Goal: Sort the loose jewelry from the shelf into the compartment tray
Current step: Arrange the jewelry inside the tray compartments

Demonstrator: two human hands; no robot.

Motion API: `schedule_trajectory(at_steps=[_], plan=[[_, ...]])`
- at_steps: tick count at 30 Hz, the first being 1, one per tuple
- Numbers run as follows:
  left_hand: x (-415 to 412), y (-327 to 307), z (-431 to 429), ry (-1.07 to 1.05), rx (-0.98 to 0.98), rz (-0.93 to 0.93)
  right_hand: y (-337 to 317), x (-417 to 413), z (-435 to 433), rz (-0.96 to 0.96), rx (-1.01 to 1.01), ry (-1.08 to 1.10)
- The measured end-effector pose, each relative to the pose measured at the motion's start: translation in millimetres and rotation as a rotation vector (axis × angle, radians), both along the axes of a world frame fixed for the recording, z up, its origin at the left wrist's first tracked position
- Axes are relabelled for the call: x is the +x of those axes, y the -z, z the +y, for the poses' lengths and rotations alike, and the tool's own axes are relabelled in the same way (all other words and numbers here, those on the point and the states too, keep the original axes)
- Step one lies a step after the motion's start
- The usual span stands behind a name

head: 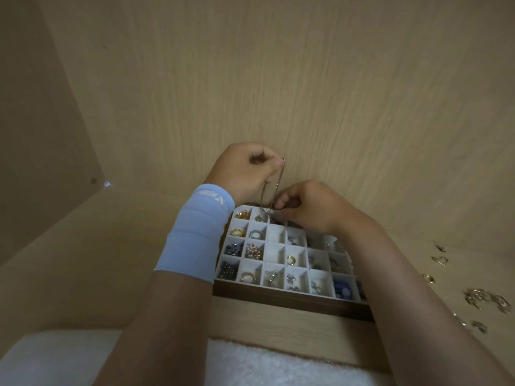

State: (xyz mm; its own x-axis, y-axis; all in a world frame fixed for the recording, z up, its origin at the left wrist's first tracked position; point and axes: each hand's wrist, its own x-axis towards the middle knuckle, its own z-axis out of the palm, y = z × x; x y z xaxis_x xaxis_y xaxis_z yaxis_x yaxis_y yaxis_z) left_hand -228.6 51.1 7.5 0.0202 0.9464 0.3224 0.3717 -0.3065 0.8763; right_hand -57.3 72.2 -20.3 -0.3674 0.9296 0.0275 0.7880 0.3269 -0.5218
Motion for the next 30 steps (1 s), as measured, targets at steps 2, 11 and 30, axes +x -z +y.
schedule_trajectory(at_steps=[2,11,30], plan=[[4.0,3.9,-2.2,0.072,-0.054,-0.003,-4.0,0.3,-1.8,0.04,-0.01,0.01],[0.8,4.9,0.3,0.093,0.02,0.027,-11.7,7.7,-2.8,0.224,-0.046,0.021],[-3.6,48.4,14.2,-0.079,-0.198,0.553,6.3,0.6,1.4,-0.15,0.017,0.041]])
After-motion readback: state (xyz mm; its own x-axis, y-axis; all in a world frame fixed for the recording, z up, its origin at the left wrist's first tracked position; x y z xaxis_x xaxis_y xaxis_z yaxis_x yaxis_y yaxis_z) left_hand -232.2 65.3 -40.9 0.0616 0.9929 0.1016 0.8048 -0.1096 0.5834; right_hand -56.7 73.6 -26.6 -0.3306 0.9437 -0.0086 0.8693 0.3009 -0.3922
